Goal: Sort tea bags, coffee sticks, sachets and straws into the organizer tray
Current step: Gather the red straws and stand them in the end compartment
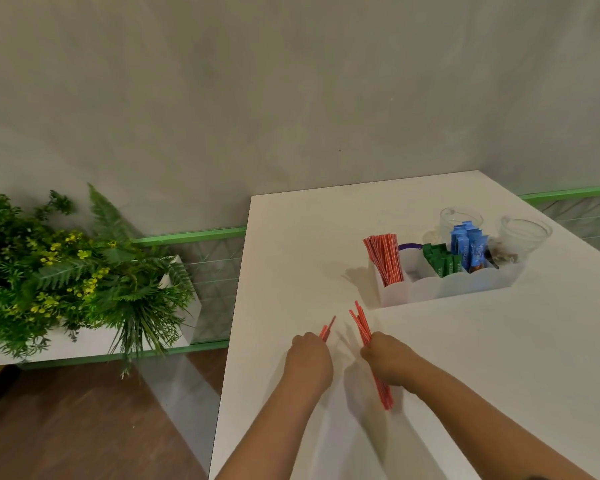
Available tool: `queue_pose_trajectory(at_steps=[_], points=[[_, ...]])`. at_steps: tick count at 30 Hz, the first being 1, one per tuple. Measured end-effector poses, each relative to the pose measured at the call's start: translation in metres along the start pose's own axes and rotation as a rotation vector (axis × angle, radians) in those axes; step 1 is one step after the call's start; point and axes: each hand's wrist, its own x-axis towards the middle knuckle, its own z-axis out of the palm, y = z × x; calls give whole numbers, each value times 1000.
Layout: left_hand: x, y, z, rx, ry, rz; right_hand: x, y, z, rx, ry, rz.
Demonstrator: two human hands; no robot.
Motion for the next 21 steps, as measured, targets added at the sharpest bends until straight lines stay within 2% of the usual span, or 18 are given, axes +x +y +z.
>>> queue_pose_trajectory(at_steps=[4,6,8,11,16,21], points=[[6,-3,-6,-393,-102,-120,-4,-5,0,239,-6,-19],[4,-3,-4,-616,-169,-129,-5,-9,2,232,-28,-56],[-1,2,-3,-940,-196,-153,-5,-14,4,209,-16,-69],[-8,12,-3,-1218,-184,-191,-6,-20,10,99,70,-38],[-17,25,-6,-1488,-192,-265,-5,-18,21,-139,193,-71],[-14,33,3,-1548,-188,-304,-8,-14,19,-217,234,-139]])
